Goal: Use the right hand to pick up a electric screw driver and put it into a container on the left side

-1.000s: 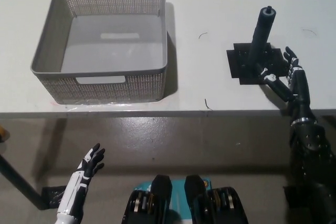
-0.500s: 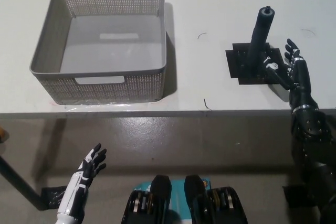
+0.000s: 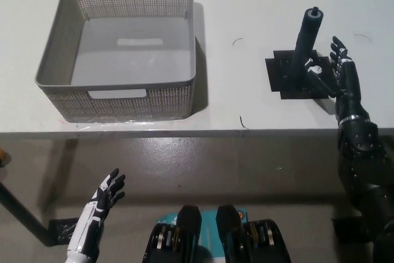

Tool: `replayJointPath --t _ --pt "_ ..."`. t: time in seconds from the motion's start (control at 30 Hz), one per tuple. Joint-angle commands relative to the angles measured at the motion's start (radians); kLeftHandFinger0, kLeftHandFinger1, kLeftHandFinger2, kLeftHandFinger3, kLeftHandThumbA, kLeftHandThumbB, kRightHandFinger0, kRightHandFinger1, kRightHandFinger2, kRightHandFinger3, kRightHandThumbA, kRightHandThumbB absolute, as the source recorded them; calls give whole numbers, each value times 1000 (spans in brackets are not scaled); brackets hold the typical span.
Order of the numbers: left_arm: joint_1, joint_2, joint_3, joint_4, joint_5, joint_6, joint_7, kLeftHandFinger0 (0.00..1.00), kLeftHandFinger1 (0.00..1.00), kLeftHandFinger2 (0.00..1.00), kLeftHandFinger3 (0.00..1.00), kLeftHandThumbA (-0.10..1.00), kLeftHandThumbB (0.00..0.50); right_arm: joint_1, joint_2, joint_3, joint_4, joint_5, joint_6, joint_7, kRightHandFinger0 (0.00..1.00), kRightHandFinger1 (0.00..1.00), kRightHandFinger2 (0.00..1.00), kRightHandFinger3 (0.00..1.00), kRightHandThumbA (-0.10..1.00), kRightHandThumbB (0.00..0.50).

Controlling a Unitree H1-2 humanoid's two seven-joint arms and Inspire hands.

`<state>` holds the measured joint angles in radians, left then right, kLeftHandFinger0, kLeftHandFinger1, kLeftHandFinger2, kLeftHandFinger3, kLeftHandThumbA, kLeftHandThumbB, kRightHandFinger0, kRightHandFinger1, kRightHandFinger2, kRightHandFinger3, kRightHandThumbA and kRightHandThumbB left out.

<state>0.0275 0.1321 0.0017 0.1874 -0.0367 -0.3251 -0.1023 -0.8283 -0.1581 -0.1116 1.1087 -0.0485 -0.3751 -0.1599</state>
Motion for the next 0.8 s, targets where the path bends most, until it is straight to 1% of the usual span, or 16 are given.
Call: replayJointPath --t 0.0,0.1,0.2,0.3,0.37,0.4,0.43,0.5,0.53,0.57,0.6,0.63,0.67,0.7,0.73,0.77 --pt "-10 12 -2 -16 -13 -35 -20 1000 1000 1000 1000 1000 150 -72 2 9 -37 8 -21 -4 1000 1000 1000 1000 832 500" --pt "-12 12 0 -16 -15 -31 -21 1000 1000 1000 1000 1000 145 -75 5 7 -35 13 -21 -3 1000 1000 1000 1000 811 500" --pt "-11 11 0 -15 -11 -35 -21 1000 1000 1000 1000 1000 141 -82 5 12 -21 9 -16 -4 1000 1000 1000 1000 819 500" --pt "-16 10 4 -16 -13 -30 -19 1000 1000 1000 1000 1000 155 -104 6 10 11 14 -26 -2 1000 1000 1000 1000 798 500" --pt "-15 9 4 -17 -17 -31 -22 1000 1000 1000 1000 1000 153 -124 3 19 42 3 -23 -9 1000 1000 1000 1000 810 500" --pt "-14 8 4 -17 -16 -30 -22 1000 1000 1000 1000 1000 153 -139 4 20 61 4 -21 -5 1000 1000 1000 1000 763 500" --pt "-14 8 4 -18 -15 -30 -21 1000 1000 1000 1000 1000 154 -151 4 22 77 4 -16 -2 1000 1000 1000 1000 748 499" --pt "-14 9 4 -20 -14 -23 -21 1000 1000 1000 1000 1000 155 -183 4 39 122 -13 -6 -12 1000 1000 1000 1000 765 500" --pt "-10 8 1 -23 -17 -20 -25 1000 1000 1000 1000 1000 150 -198 3 47 146 -20 2 -23 1000 1000 1000 1000 745 500" --pt "-9 7 -1 -22 -14 -25 -25 1000 1000 1000 1000 1000 147 -227 7 44 183 -12 7 -34 1000 1000 1000 1000 665 500" --pt "-11 7 -2 -17 -9 -34 -24 1000 1000 1000 1000 1000 145 -249 11 38 210 -2 15 -45 1000 1000 1000 1000 643 500" --pt "-12 6 -4 -16 -7 -34 -25 1000 1000 1000 1000 1000 154 -273 12 50 234 -17 40 -80 1000 1000 1000 1000 635 500" --pt "-11 5 -7 -17 -3 -33 -25 1000 1000 1000 1000 1000 160 -298 13 45 258 -12 60 -108 767 753 882 1000 498 500" --pt "-10 4 -8 -17 -1 -32 -25 1000 1000 1000 1000 1000 160 -308 13 44 269 -8 66 -120 676 736 861 1000 499 500" --pt "-10 4 -8 -17 -1 -32 -25 1000 1000 1000 1000 1000 160 -310 13 45 274 -7 64 -122 676 736 861 1000 499 500" --pt "-15 4 -9 -16 -4 -33 -27 1000 1000 1000 1000 1000 154 -340 13 99 297 -71 99 -214 58 70 122 206 156 349"
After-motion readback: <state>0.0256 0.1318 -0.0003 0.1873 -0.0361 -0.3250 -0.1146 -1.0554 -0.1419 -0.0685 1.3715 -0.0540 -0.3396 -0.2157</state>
